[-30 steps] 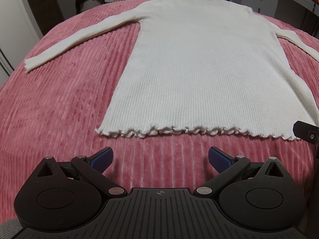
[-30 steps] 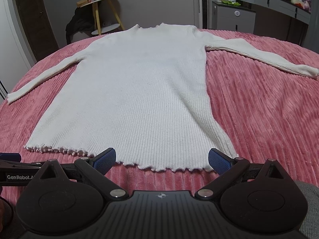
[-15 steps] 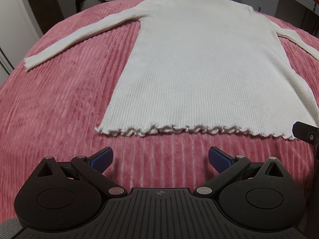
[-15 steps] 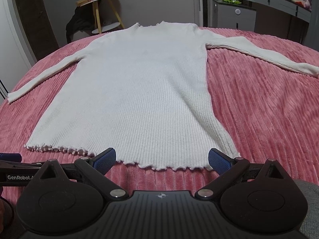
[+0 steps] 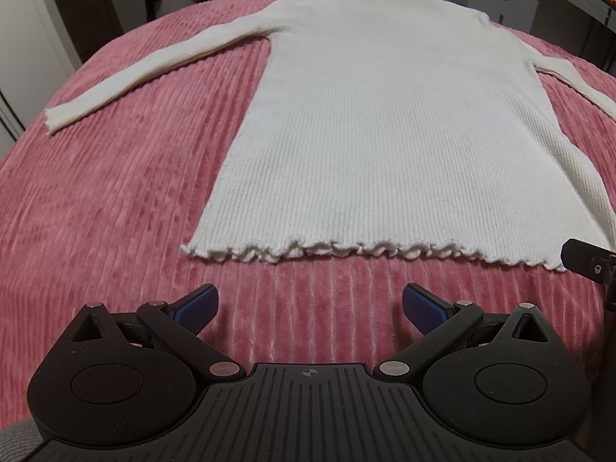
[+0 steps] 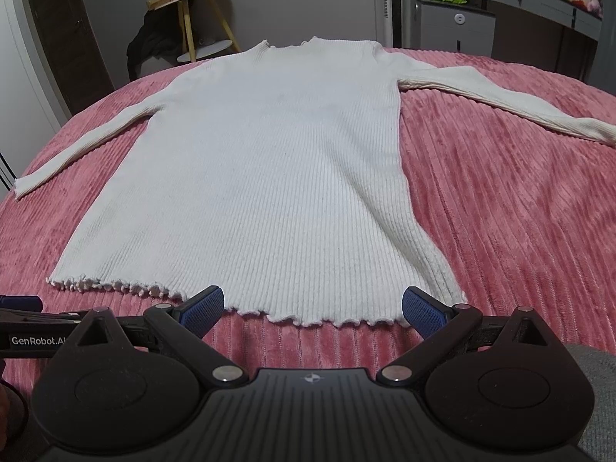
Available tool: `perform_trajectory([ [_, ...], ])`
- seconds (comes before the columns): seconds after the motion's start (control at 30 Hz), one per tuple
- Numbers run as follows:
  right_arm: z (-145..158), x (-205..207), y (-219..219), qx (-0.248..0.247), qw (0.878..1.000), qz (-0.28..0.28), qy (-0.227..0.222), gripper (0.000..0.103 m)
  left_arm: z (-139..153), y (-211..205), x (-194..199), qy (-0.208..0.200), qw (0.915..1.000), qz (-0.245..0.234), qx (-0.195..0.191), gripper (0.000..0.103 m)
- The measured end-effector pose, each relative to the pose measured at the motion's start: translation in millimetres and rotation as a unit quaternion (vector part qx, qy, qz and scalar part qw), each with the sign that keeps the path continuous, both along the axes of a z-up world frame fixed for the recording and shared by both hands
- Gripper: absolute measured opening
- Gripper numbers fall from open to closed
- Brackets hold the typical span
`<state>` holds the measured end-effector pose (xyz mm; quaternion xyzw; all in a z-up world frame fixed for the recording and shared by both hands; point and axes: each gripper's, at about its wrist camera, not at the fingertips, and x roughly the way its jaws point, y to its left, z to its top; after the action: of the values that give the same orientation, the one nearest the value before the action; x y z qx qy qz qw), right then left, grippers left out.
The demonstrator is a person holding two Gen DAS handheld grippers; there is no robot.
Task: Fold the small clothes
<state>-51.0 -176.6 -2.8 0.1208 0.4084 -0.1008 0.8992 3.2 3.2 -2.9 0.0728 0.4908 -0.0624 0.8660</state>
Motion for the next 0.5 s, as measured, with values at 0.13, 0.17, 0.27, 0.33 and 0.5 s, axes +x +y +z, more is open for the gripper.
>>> perform_trajectory([
  [0.13,-0.1,0.0,0.0,0.0,1.0,0.0,0.0,0.099,-0.1,0.0,0.0,0.0,1.0,0.0,0.0,0.103],
  [0.17,-0.1,0.0,0.0,0.0,1.0,0.0,0.0,0.099,0.0,0.1,0.0,0.0,1.0,0.0,0.0,0.103],
  [0.27,0.0,0.1,0.0,0.0,1.0,0.0,0.0,0.099,0.1,0.0,0.1,-0.001,1.0,0.0,0.0,0.103],
  [0.33,0.2,0.1,0.0,0.0,1.0,0.0,0.0,0.099,0.0,-0.1,0.2,-0.001,1.0,0.0,0.0,0.103],
  [0.5,0.4,-0.6,0.3,-0.001,1.0,0.001,-0.002,0.099,-0.1,-0.3,0.3,-0.002,1.0,0.0,0.0,0.103],
])
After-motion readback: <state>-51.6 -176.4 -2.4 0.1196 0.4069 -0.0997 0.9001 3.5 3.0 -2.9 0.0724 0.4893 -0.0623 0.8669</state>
